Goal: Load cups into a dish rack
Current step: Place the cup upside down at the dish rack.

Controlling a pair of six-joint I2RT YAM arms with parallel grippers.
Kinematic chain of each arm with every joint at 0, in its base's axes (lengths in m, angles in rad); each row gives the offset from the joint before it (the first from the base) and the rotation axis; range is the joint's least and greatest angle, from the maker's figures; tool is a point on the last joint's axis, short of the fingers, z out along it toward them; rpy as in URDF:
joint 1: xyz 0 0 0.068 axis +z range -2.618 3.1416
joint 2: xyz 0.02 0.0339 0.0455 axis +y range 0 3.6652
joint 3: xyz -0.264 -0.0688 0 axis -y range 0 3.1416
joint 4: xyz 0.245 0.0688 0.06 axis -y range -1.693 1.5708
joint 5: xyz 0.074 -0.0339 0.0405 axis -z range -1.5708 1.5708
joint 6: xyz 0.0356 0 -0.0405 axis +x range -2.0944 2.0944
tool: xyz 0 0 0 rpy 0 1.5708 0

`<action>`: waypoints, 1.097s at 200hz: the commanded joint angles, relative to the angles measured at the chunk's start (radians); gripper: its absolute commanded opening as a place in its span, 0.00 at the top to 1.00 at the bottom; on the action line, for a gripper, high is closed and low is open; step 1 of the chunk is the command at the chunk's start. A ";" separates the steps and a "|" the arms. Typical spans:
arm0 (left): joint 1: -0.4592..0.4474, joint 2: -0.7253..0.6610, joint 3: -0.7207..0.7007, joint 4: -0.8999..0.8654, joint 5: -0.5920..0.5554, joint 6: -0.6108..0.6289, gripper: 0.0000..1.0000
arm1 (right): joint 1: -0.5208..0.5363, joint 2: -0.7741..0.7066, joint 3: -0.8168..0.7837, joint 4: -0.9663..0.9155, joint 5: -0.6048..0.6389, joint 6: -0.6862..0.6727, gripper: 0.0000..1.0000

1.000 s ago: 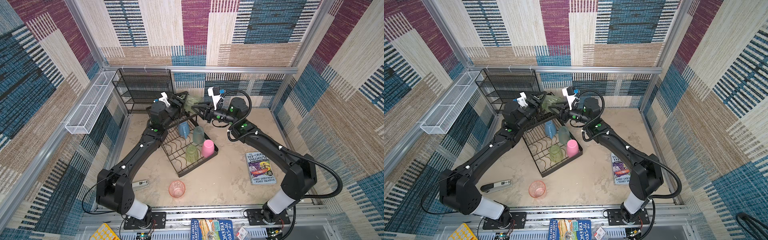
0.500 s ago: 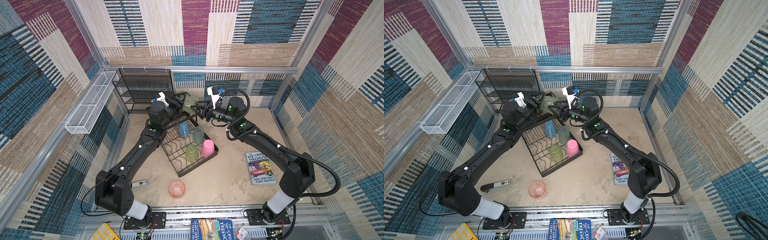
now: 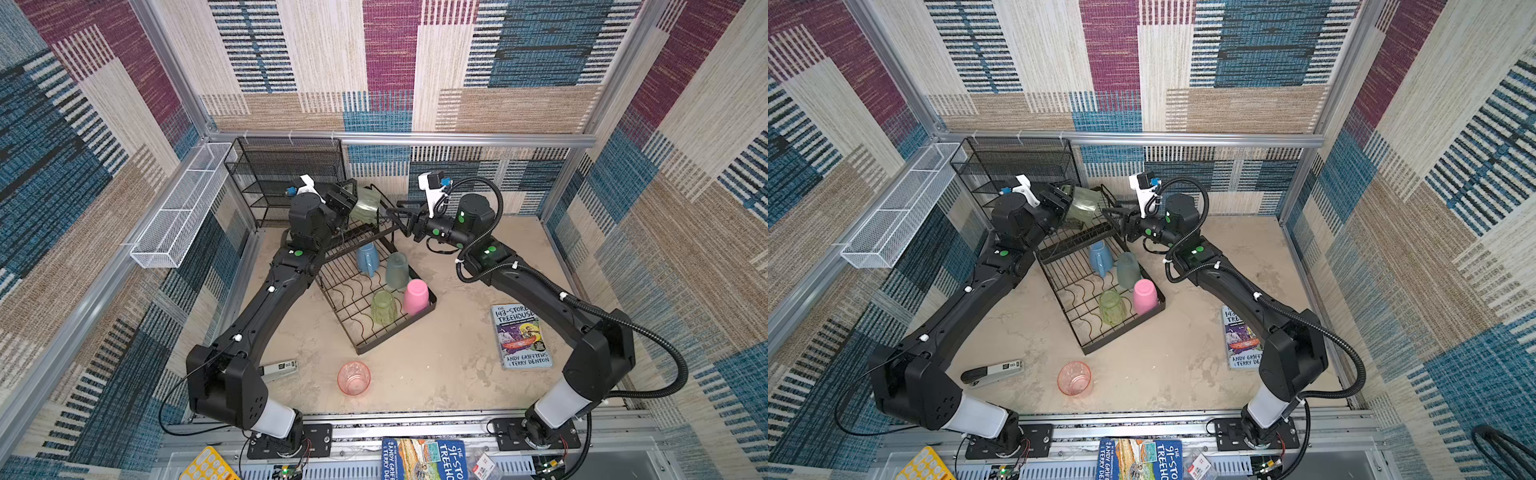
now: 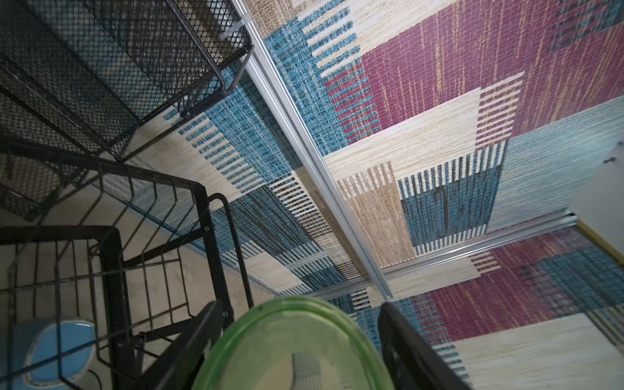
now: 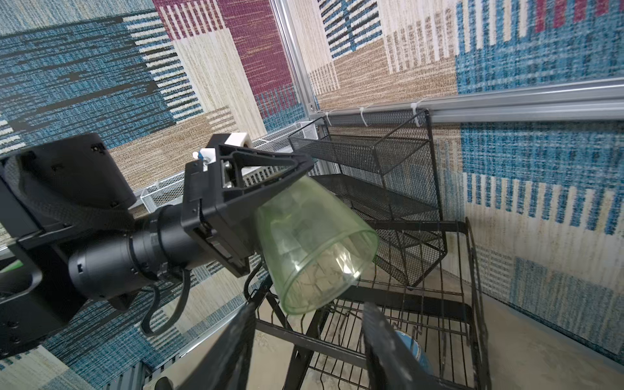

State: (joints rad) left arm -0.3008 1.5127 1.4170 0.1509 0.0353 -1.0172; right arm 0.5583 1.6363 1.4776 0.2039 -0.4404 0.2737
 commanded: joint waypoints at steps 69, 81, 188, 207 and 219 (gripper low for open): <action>0.002 0.175 0.206 -0.106 -0.084 0.559 0.41 | 0.000 -0.046 -0.053 0.016 0.050 -0.052 0.46; 0.002 0.204 0.228 -0.104 -0.071 0.605 0.41 | 0.000 -0.056 -0.061 0.020 0.064 -0.063 0.46; -0.018 0.376 0.346 -0.091 -0.122 0.911 0.41 | -0.001 -0.092 -0.108 0.075 0.067 -0.097 0.46; -0.024 0.396 0.346 -0.074 -0.140 0.950 0.41 | -0.001 -0.096 -0.113 0.074 0.068 -0.100 0.46; -0.028 0.407 0.348 -0.065 -0.150 0.968 0.41 | -0.001 -0.102 -0.117 0.076 0.072 -0.103 0.46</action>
State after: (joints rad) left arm -0.3229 1.9041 1.7542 0.0265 -0.0765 -0.1410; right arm 0.5579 1.5501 1.3666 0.2379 -0.3813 0.1818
